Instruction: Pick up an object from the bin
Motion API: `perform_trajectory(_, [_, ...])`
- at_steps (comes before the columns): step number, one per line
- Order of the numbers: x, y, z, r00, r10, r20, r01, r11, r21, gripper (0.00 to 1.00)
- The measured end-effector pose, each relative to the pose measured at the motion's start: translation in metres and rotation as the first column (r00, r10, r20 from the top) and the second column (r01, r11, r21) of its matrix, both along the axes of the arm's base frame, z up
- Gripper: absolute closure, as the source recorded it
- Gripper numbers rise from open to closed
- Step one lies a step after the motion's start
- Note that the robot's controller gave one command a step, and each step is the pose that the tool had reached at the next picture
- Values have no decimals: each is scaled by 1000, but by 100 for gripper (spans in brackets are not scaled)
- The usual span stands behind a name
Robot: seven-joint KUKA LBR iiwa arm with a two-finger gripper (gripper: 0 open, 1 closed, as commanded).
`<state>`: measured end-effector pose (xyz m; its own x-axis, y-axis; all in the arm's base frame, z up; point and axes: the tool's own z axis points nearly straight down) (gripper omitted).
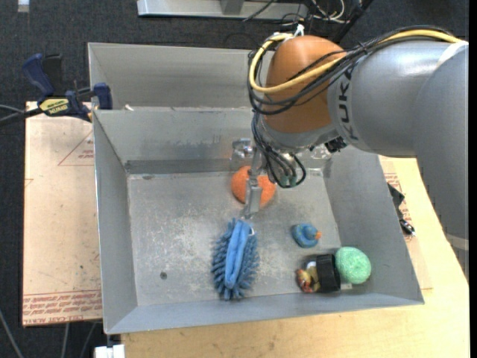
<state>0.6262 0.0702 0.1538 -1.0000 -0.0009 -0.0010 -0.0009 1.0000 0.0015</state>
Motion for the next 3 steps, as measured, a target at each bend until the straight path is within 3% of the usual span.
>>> perform_trajectory(1, [-14,-11,-20,999,-54,9,54,999,3,0])
perform_trajectory(2, [-39,-30,-60,994,-111,-2,111,994,0,0])
perform_trajectory(3, [-58,-16,-77,1000,20,12,-20,1000,0,0])
